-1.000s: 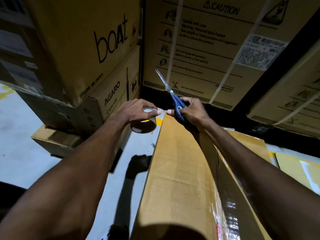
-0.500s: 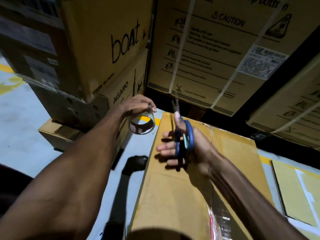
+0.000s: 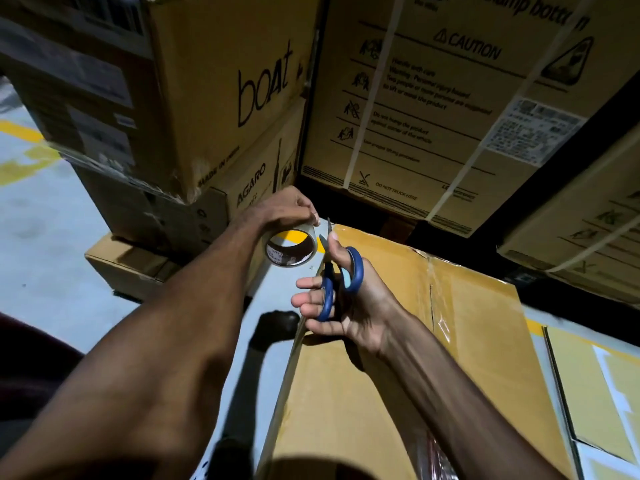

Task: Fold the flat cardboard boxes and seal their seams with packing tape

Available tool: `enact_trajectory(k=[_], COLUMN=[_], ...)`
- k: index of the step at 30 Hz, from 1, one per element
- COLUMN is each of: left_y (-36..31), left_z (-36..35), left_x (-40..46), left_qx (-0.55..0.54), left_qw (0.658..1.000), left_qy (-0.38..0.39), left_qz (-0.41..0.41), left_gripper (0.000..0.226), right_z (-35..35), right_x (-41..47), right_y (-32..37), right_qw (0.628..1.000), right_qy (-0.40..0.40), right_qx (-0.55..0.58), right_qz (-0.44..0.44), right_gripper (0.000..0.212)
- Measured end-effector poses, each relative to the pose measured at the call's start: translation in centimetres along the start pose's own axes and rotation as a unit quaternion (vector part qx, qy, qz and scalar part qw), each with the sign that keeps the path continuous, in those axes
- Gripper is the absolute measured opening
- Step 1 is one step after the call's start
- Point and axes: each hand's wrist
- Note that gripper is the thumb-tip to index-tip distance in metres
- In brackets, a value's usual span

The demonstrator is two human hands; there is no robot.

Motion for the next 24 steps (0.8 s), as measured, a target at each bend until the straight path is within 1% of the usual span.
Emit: enact_trajectory(k=[5,9,13,15,16,18,19,20,22,24], left_y=[0.2,0.0,0.9,1.3,1.4,1.2,0.9,0.4,-0.2,-0.6], left_z=[0.0,-0.2,0.5,1.1,1.3,1.4,1.1,0.6,-0.9,-2.7], left_x=[0.0,-0.1,-0.7,-1.0,-1.1,-1.1,-1.0,-0.9,-0.7,-0.5], left_qx=[0.002,0.008,0.036,0.055,0.064,0.097,0.125,0.154,0.195,0.207], left_qw=[1.000,1.000,0.999,0.997,0.995,0.989,0.983,0.973,0.951,0.940], left_qy=[0.000,0.004,-0.001,-0.010,-0.018,-0.048,-0.076,-0.110,-0.174,-0.197], left_qz=[-0.001,0.014,0.040,0.061,0.072,0.099,0.113,0.129,0.163,0.188], left_gripper=[0.012,0.019,0.017,0.017,0.019,0.038,0.046,0.053,0.061,0.063], right_z=[-0.5,-0.6,-0.6,-0.1,0.4,2.4,4.1,6.1,10.5,15.2], right_x=[1.3,1.9,1.4,0.2,-0.6,-2.6,-3.3,-3.9,-4.7,-5.1], right_y=[1.0,0.6,-0.1,-0.5,-0.6,-0.3,-0.2,-0.1,0.0,-0.1], right_qw=[1.000,0.999,0.997,0.995,0.994,0.988,0.977,0.953,0.869,0.790], right_qy=[-0.005,-0.035,-0.056,-0.066,-0.072,-0.113,-0.162,-0.234,-0.391,-0.503], right_qx=[-0.004,-0.002,-0.027,-0.036,-0.034,-0.039,-0.065,-0.119,-0.245,-0.300], right_qz=[0.011,0.037,0.049,0.060,0.069,0.101,0.124,0.149,0.181,0.183], right_gripper=[0.079,0.065,0.060,0.051,0.047,0.045,0.046,0.045,0.047,0.053])
Point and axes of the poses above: each hand's wrist, its own x-axis towards the middle knuckle, its own z-axis out of the back of the hand, y = z × x, and after that the axes turned 10 degrees about -z, right-handed
